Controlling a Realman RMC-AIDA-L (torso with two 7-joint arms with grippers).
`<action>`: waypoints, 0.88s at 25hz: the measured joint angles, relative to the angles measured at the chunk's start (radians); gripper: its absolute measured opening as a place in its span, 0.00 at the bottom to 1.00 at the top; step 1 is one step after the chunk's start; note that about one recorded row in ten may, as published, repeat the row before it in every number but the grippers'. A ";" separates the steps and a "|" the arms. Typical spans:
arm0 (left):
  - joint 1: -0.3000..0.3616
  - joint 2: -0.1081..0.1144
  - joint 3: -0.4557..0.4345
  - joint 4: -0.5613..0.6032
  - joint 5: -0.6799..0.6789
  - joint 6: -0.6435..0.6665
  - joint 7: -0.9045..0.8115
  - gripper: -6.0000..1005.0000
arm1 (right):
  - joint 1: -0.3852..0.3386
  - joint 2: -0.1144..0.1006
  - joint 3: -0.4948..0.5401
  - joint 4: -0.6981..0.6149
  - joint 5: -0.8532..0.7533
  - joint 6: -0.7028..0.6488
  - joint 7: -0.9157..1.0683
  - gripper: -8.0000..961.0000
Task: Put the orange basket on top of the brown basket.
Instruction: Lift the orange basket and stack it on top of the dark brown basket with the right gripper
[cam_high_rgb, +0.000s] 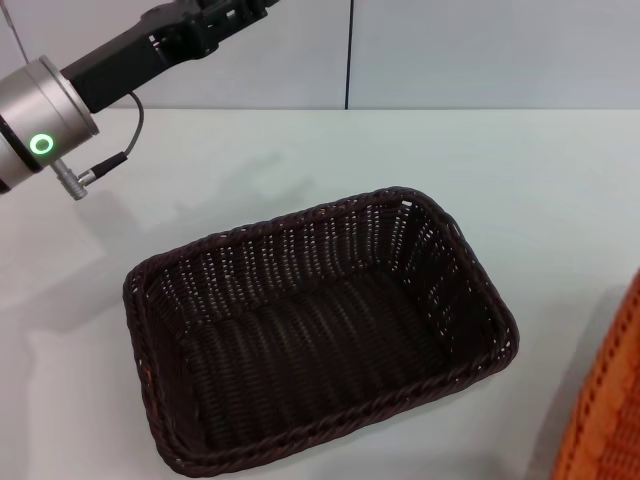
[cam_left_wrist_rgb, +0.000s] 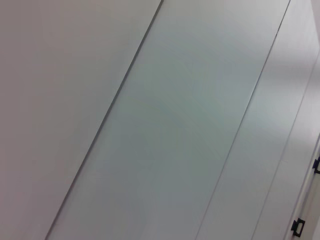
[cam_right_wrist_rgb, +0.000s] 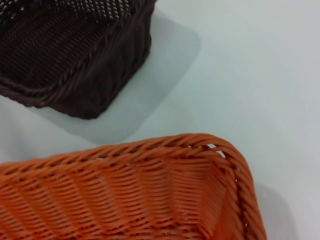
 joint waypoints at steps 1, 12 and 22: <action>0.000 0.000 -0.003 0.001 0.000 0.000 0.002 0.86 | -0.005 -0.002 0.019 -0.004 -0.018 -0.011 0.000 0.16; -0.009 0.000 -0.023 0.013 -0.001 -0.001 0.013 0.86 | -0.098 -0.005 0.281 -0.102 -0.030 -0.086 -0.031 0.15; -0.007 0.004 -0.052 0.006 -0.002 -0.007 0.015 0.86 | -0.206 0.004 0.474 -0.176 0.253 -0.056 -0.027 0.15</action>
